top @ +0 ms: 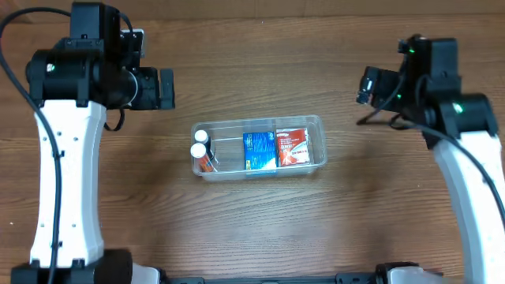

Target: Pack container

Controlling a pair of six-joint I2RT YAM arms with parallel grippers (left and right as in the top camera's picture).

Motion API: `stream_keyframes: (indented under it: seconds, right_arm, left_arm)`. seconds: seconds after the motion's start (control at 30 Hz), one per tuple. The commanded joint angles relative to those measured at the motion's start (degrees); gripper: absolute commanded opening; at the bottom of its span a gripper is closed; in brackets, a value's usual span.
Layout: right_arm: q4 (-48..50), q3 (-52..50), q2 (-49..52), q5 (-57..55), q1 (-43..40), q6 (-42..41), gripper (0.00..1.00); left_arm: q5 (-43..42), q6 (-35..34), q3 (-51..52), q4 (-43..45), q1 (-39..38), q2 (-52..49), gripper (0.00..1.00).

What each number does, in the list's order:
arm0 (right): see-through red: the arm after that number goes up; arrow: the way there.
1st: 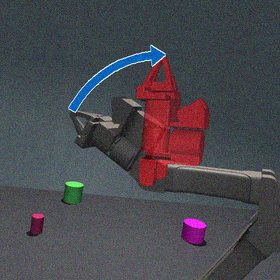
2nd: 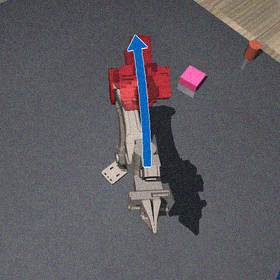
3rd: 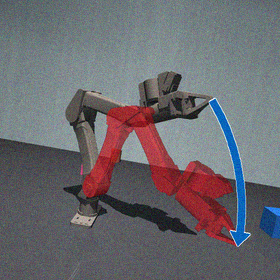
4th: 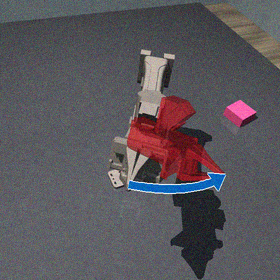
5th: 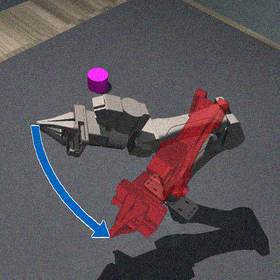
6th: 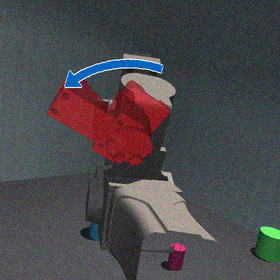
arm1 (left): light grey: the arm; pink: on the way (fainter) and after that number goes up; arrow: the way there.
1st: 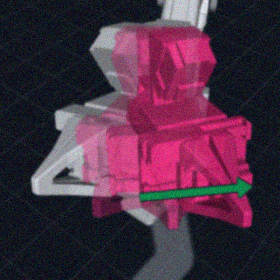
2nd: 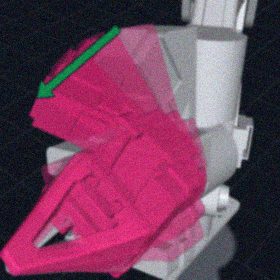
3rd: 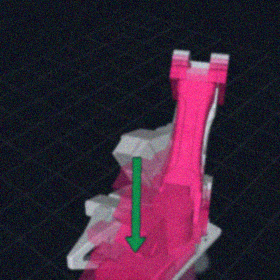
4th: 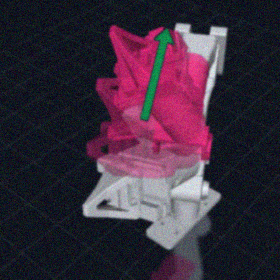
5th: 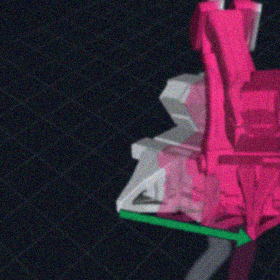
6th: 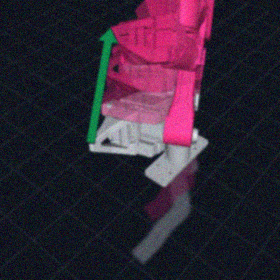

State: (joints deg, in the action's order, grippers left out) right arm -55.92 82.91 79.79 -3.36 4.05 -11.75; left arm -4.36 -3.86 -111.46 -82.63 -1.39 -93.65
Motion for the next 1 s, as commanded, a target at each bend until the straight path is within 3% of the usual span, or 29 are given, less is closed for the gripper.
stream_keyframes:
  seconds: [0.0,0.33,0.47,0.67,0.97]
  right_arm:
    - [0.79,-4.83,-9.99,-3.28,1.75,-2.03,1.0]
    - [2.01,-25.57,-32.0,-3.28,2.43,-5.92,1.0]
    - [-0.57,-28.98,-38.36,-3.28,2.43,-6.1,1.0]
    - [-5.95,-28.98,-38.77,-3.02,2.43,-6.1,1.0]
    - [-6.16,-28.98,-38.73,-3.02,2.43,-6.1,1.0]
  left_arm:
    - [-0.98,1.68,4.79,1.88,0.07,9.86,1.0]
    - [2.01,0.02,43.21,16.48,0.07,48.39,1.0]
    - [1.75,0.0,51.93,17.33,0.07,58.75,1.0]
    - [1.81,0.02,54.14,16.35,0.07,60.57,1.0]
    - [1.79,0.02,54.14,14.86,0.07,60.54,1.0]
